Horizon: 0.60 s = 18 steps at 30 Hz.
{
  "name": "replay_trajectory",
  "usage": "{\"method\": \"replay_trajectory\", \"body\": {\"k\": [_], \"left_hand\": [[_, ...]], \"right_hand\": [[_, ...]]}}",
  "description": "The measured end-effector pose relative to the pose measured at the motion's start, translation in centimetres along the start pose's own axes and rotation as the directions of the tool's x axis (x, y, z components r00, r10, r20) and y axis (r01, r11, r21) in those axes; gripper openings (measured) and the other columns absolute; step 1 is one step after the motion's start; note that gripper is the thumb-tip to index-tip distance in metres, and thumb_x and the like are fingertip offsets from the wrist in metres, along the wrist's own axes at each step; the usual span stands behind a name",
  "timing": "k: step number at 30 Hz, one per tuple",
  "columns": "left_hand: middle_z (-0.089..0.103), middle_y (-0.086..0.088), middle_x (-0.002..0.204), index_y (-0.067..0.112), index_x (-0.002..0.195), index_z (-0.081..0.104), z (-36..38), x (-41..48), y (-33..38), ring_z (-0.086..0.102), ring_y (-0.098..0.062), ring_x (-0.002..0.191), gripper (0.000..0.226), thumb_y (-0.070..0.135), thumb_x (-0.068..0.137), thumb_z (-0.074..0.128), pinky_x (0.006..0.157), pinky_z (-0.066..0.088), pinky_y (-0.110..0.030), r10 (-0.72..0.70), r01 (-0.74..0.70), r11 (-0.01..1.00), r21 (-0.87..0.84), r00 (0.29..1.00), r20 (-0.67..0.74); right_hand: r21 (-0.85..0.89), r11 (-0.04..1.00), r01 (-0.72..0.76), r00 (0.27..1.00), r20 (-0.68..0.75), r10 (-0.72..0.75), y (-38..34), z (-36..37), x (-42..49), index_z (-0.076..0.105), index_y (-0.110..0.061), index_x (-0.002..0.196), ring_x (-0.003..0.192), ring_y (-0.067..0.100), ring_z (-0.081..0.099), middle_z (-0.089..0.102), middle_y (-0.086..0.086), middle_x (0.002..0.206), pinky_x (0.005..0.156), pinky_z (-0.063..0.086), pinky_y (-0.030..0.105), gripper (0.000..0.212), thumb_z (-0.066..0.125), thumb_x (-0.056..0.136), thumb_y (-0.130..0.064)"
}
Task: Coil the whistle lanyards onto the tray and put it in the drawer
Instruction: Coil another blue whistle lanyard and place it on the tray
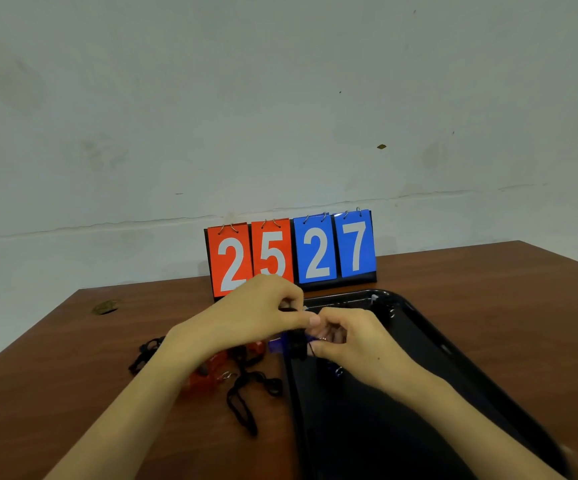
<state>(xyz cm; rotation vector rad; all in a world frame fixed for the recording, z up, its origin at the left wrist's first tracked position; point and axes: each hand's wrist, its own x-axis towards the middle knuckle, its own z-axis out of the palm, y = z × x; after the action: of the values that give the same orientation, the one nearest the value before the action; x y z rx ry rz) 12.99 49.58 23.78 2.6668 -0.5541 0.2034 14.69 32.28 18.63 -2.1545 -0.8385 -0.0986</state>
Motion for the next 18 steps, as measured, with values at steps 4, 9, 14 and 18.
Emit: {"method": "replay_trajectory", "body": {"k": [4, 9, 14, 18], "left_hand": [[0.048, -0.001, 0.052, 0.009, 0.068, 0.063, -0.4, 0.1, -0.9, 0.041, -0.007, 0.048, 0.033, 0.039, 0.085, 0.063, 0.054, 0.037, -0.018, -0.027, 0.031, 0.977, -0.213, 0.999, 0.019], [0.046, 0.009, 0.046, 0.005, 0.072, 0.060, 0.3, 0.1, -1.2, 0.040, -0.004, 0.040, 0.038, 0.040, 0.086, 0.055, 0.043, 0.032, -0.013, -0.155, 0.166, 0.828, -0.535, 0.986, 0.065], [0.038, 0.002, 0.048, 0.022, 0.072, 0.068, 2.3, 0.2, -0.8, 0.023, -0.008, 0.039, 0.040, 0.026, 0.099, 0.040, 0.043, 0.014, -0.022, -0.149, 0.261, 0.564, -0.784, 0.965, 0.214], [0.038, 0.003, 0.046, 0.010, 0.078, 0.060, 2.4, 0.6, -0.2, 0.022, -0.006, 0.036, 0.035, 0.023, 0.100, 0.035, 0.038, 0.016, -0.020, -0.202, 0.291, 0.577, -0.763, 0.956, 0.212]], "right_hand": [[0.186, 0.983, 0.001, 1.000, 0.011, -0.003, -0.3, -0.2, 0.0, 0.062, -0.031, 0.078, 0.066, -0.001, 0.058, 0.062, -0.007, 0.074, 0.066, 0.050, 0.015, 0.020, 0.070, 0.080, -0.013], [0.379, 0.925, -0.001, 0.998, -0.052, 0.023, -0.2, -0.6, 0.3, 0.064, -0.026, 0.079, 0.082, 0.013, 0.065, 0.068, -0.003, 0.081, 0.076, 0.054, 0.021, 0.018, 0.071, 0.078, -0.010], [0.533, 0.845, -0.032, 0.989, -0.103, 0.102, 0.2, -0.8, 0.4, 0.066, -0.019, 0.082, 0.069, 0.002, 0.063, 0.068, -0.006, 0.073, 0.065, 0.051, 0.015, 0.013, 0.069, 0.079, -0.007], [0.603, 0.795, -0.060, 0.958, -0.189, 0.215, 0.7, -0.8, 0.8, 0.066, -0.013, 0.087, 0.066, 0.005, 0.061, 0.067, -0.001, 0.074, 0.064, 0.051, 0.019, 0.009, 0.067, 0.081, -0.007]]}}
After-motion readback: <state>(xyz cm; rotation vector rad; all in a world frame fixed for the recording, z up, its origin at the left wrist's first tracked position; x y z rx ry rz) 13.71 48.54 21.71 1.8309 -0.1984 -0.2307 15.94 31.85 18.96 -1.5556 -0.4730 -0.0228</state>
